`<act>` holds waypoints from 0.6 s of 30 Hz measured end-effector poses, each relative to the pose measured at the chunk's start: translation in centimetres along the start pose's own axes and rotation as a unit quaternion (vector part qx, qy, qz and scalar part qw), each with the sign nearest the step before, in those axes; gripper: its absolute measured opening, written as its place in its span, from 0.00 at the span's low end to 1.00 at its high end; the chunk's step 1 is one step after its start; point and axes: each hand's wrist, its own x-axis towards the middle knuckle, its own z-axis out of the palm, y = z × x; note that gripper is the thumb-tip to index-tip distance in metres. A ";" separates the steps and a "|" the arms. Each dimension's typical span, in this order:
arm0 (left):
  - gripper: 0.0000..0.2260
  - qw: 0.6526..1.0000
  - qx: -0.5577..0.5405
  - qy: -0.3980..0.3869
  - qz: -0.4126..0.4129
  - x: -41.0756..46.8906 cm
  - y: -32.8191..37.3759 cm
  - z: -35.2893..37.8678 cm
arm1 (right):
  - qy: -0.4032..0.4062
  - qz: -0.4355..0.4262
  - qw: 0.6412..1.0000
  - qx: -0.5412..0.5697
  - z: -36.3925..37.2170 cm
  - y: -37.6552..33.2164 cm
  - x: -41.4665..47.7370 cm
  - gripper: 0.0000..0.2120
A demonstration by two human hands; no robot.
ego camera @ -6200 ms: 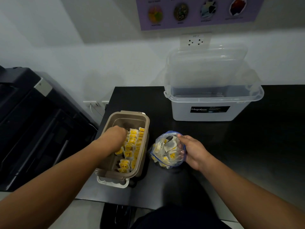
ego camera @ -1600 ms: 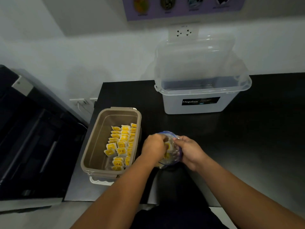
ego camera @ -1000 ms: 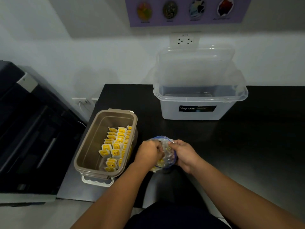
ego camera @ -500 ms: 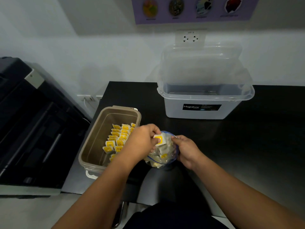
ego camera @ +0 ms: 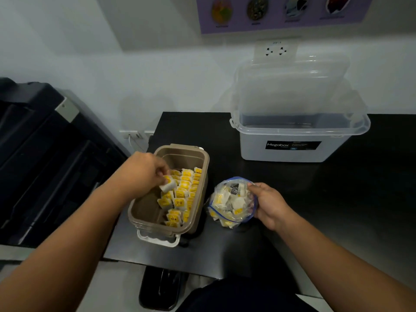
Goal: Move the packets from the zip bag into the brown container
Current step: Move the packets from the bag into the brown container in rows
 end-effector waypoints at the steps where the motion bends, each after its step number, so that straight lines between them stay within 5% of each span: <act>1: 0.05 0.999 0.035 -0.023 0.003 0.4 -0.6 0.5 | 0.000 -0.001 1.000 0.003 0.0 0.0 0.0 0.06; 11: 0.05 0.947 0.275 -0.154 0.067 2.6 -1.3 5.9 | 0.010 -0.008 1.000 0.013 0.9 -0.1 -0.3 0.07; 18: 0.08 0.943 0.272 -0.160 0.104 4.1 -2.1 9.0 | 0.009 -0.019 1.000 0.018 1.0 0.1 0.0 0.06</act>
